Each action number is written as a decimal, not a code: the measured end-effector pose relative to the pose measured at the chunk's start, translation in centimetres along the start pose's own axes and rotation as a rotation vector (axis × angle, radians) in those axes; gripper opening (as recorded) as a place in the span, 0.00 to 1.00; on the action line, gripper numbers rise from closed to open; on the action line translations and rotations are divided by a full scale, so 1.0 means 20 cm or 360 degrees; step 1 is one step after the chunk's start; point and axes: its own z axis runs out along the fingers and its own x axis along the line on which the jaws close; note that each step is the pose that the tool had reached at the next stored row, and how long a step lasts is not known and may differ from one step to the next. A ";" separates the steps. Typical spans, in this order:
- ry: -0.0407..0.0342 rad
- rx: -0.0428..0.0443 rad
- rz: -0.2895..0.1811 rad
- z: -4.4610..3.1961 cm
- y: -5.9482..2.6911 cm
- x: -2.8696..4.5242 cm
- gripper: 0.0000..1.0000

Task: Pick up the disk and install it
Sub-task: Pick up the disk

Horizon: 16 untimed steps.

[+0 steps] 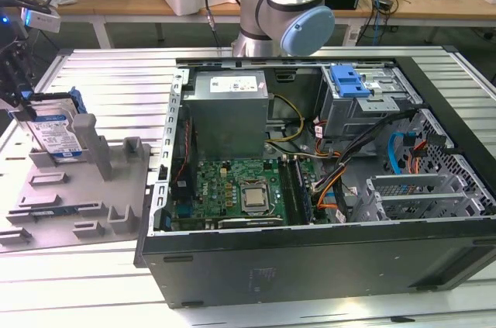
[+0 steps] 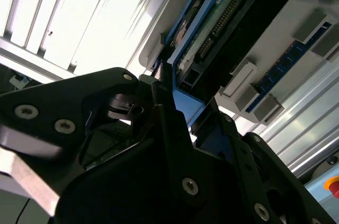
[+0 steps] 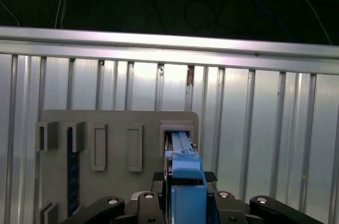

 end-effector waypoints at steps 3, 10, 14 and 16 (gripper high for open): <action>0.0000 0.0000 0.0000 0.000 0.000 0.000 0.37; 0.0000 0.0001 0.0000 0.001 0.000 0.000 0.37; 0.0000 0.0000 0.0000 0.001 0.000 0.000 0.44; 0.0000 0.0000 0.0000 0.001 0.000 0.000 0.51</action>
